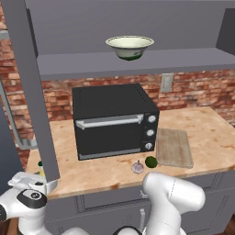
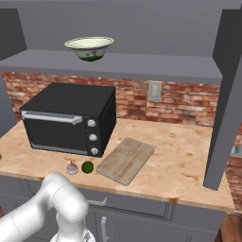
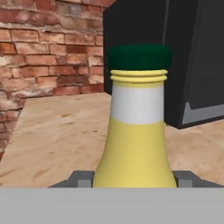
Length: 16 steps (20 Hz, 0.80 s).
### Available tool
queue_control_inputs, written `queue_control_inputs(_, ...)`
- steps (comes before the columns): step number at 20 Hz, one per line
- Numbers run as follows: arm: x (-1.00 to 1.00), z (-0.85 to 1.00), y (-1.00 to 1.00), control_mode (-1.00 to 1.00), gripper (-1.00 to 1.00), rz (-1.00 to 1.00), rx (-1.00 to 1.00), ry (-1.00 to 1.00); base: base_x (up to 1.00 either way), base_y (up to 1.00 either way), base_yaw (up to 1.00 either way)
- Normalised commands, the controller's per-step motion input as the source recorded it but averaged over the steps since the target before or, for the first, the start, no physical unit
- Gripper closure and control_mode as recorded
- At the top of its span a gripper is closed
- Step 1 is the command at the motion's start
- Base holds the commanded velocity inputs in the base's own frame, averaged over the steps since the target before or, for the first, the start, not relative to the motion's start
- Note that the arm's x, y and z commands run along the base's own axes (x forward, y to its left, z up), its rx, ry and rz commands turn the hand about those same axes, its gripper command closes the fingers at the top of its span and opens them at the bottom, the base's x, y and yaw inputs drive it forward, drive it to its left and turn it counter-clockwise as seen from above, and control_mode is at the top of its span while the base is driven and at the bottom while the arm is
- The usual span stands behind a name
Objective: Open the cabinet. Place the bowl and condiment on the counter. Then place the lime and garlic on the cutting board.
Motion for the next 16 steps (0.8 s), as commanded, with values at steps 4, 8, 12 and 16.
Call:
queue_control_inputs(4, 0.11, -0.26, 0.09, -1.0, 1.0, 0.04, 0.0, 0.0, 0.0, 0.0, 0.0)
queue_control_inputs(8, 0.0, -0.29, 0.0, -1.0, 1.0, 0.05, 0.0, 0.0, 0.0, 0.0, 0.0)
queue_control_inputs(12, -0.01, -0.27, 0.0, -1.0, 1.0, 0.07, 0.01, 0.0, 0.0, 0.0, 0.0)
queue_control_inputs(16, -0.01, -0.23, 0.0, -1.0, -1.0, 0.07, 0.02, 0.0, 0.0, 0.0, 0.0)
